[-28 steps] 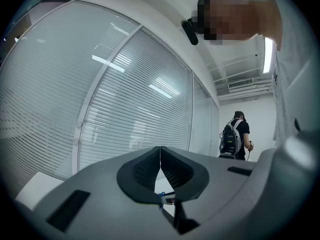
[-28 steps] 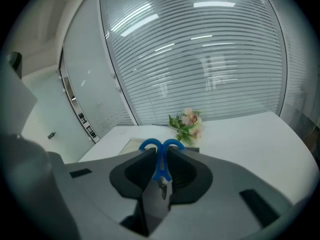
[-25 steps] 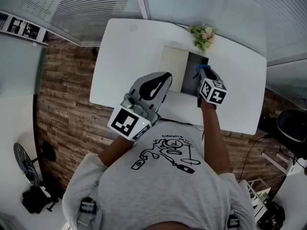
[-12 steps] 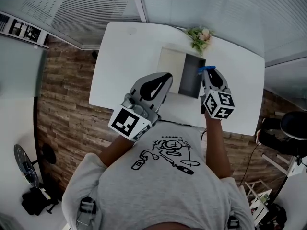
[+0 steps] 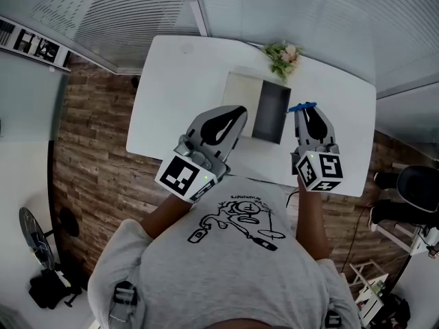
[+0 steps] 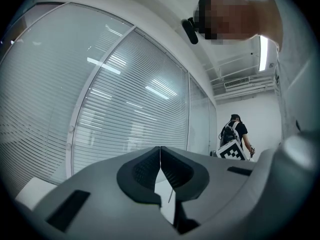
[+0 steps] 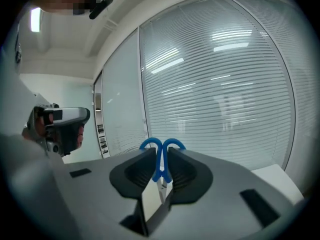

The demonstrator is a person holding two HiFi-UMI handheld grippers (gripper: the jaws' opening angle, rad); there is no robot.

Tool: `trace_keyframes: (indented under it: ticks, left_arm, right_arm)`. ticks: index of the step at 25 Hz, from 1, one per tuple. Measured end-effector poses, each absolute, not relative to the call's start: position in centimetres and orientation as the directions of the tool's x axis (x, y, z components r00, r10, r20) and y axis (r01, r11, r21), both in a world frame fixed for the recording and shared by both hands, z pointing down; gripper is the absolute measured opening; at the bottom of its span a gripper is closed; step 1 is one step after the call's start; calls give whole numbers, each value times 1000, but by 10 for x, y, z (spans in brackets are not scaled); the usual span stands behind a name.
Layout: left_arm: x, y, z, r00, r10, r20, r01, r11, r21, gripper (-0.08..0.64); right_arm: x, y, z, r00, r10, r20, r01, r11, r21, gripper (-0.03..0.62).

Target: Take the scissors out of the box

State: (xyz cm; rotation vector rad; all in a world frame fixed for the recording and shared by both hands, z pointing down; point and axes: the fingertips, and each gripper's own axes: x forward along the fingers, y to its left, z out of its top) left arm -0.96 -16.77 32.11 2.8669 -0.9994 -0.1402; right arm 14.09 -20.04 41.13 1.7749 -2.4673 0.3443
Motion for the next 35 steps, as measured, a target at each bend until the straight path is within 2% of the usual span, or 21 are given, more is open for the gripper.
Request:
trace_keyframes:
  ticks: [16,35]
  left_arm:
    - [8,-168,310,787,-613,-73,-603,-789,119,20]
    - [27,-172,293,788,-609,-91,-601,-793,101,21]
  right_arm:
    - [150,-164,329,-375,-926,42,-925,371,-82,83]
    - [159,-138,281,-385,-923,-11,-923,385,23,84]
